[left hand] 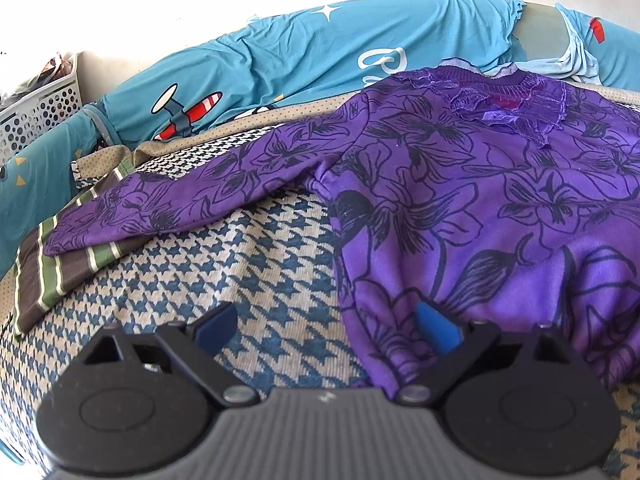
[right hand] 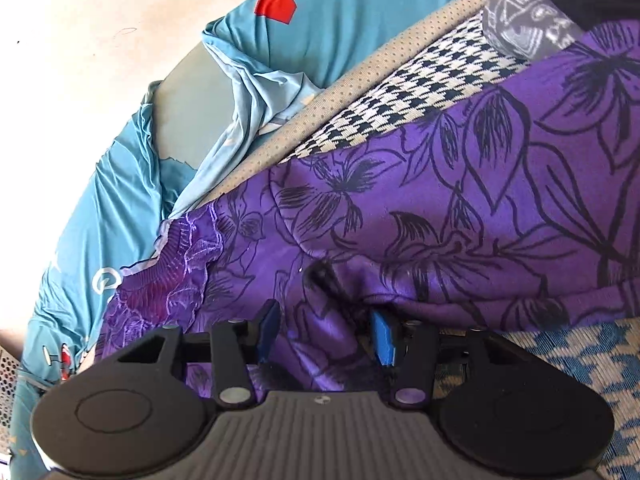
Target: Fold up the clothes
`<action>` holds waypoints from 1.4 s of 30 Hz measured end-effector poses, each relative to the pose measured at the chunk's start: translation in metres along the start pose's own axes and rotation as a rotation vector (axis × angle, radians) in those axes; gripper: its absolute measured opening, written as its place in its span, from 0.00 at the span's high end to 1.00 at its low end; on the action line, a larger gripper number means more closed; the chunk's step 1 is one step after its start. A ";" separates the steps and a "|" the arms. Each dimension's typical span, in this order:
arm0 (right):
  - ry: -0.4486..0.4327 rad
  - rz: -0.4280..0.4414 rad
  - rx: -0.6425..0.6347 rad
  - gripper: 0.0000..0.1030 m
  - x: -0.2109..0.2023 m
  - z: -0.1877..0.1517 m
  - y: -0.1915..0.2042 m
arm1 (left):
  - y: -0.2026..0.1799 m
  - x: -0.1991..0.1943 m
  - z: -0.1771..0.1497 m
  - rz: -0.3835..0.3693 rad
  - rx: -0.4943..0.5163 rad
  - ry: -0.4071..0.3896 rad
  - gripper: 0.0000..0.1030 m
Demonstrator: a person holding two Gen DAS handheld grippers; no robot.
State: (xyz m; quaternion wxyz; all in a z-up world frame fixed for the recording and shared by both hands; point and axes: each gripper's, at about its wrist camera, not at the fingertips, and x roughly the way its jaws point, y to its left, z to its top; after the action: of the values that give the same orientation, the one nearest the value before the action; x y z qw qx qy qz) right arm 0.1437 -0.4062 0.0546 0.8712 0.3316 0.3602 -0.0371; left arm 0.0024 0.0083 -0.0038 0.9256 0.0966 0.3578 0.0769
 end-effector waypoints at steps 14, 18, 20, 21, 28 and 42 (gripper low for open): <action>-0.162 -0.079 -0.035 0.90 0.007 0.014 0.002 | 0.000 0.000 0.001 0.006 -0.011 0.004 0.05; -0.149 -0.115 -0.093 0.89 0.013 0.011 0.006 | 0.001 0.000 0.001 0.016 -0.017 0.002 0.02; -0.136 -0.111 -0.086 0.81 0.007 0.011 0.007 | 0.002 0.000 0.002 0.016 -0.023 0.002 0.01; -0.129 -0.107 -0.079 0.79 0.004 0.011 0.007 | 0.003 -0.001 0.002 0.015 -0.027 0.001 0.01; -0.116 -0.141 -0.093 0.71 -0.033 -0.006 0.008 | -0.002 -0.016 0.001 0.020 0.004 -0.041 0.01; -0.040 -0.100 -0.314 0.63 -0.085 -0.080 0.030 | 0.005 -0.048 -0.008 -0.062 -0.064 -0.053 0.00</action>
State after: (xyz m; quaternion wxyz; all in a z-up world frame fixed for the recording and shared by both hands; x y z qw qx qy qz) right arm 0.0413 -0.3493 0.0847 0.9164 0.1721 0.3602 -0.0301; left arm -0.0387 0.0038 0.0230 0.9393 0.0577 0.3334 0.0569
